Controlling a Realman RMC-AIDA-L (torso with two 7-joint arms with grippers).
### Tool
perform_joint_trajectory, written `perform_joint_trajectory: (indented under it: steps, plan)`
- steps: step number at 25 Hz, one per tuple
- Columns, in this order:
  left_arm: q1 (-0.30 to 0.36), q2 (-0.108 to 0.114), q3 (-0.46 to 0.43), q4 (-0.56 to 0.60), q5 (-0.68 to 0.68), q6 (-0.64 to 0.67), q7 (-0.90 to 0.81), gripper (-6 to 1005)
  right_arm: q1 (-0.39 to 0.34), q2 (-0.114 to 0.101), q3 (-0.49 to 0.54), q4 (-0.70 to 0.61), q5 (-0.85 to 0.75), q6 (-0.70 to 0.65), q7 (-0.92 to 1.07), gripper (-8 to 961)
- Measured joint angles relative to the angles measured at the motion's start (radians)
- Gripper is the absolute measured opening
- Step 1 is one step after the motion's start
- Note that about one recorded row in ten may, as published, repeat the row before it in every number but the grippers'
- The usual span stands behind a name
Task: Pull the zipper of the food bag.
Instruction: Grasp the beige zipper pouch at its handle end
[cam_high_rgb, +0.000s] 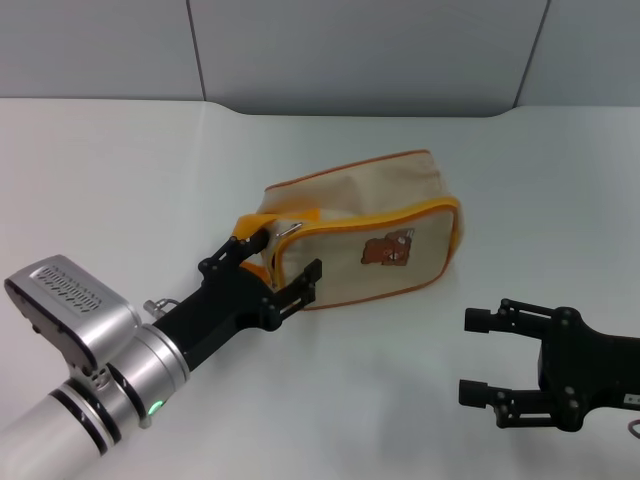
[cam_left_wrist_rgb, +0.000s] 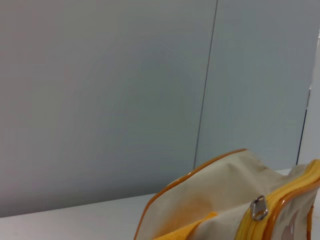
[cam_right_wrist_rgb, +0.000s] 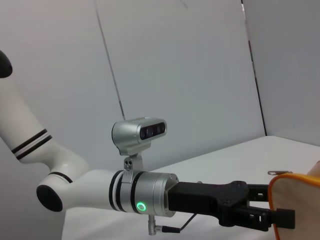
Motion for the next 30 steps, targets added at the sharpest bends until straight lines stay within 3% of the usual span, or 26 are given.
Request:
perform_joint_trajectory:
  steps: [5, 11, 27, 30]
  plan:
    - [-0.003, 0.0, -0.034, -0.024, 0.009, -0.014, 0.003, 778, -0.002, 0.001, 0.0, 0.001, 0.0, 0.003, 0.0, 834]
    - [-0.009, 0.0, -0.041, -0.025, 0.046, -0.016, 0.003, 584, -0.003, 0.001, 0.0, 0.0, 0.0, 0.003, 0.0, 834]
    - [0.002, 0.0, -0.032, -0.016, 0.054, 0.066, 0.029, 385, -0.011, 0.001, 0.003, 0.0, 0.001, 0.017, 0.0, 835]
    - [0.0, 0.0, -0.033, -0.018, 0.064, 0.067, 0.048, 217, -0.011, 0.001, 0.003, 0.0, 0.001, 0.017, 0.0, 835]
